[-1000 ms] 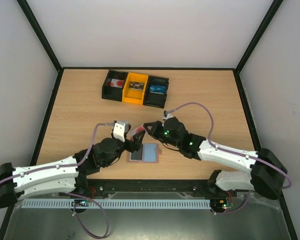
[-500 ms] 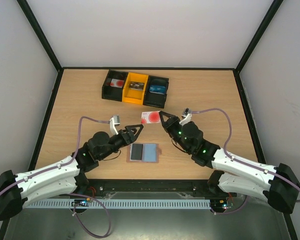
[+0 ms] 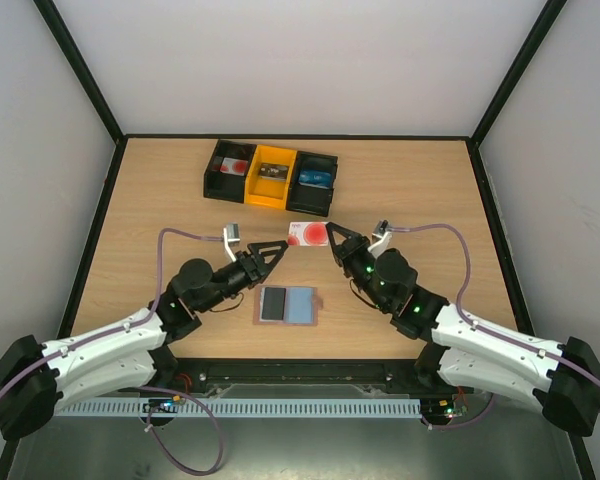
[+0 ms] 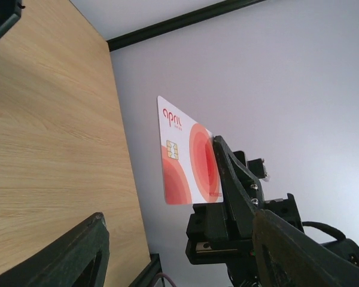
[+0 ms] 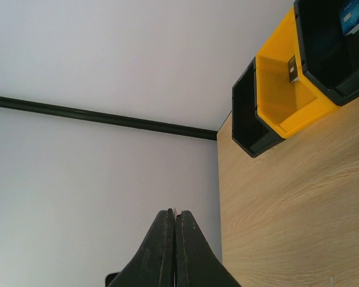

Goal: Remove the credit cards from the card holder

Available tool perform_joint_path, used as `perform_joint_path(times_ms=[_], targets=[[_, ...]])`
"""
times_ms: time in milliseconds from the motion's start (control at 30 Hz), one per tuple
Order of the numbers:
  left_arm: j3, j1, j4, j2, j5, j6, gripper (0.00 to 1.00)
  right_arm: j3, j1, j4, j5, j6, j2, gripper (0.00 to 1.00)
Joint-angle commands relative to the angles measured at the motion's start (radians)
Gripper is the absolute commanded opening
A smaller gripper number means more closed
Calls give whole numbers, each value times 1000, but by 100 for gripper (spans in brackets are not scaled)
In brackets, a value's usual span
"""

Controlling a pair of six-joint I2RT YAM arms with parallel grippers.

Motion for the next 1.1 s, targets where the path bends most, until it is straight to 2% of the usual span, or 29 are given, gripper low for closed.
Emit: perform_joint_path(times_ms=[0,333,500,733,1067], targets=[[-4,13,105,24,69,-30,65,-16,-1,26,16,31,-32,2],[9,23,146,70,115,-43,43,-20,-1,11,12,43,-47,2],[5,27,170,89,134,-49,42,-26,-2,8,2,42,-53,2],[-1,37,183,86,129,-49,33,-57,-1,29,-47,76,-57,2],[0,40,164,78,129,-30,6,-80,-2,31,-51,90,-66,2]])
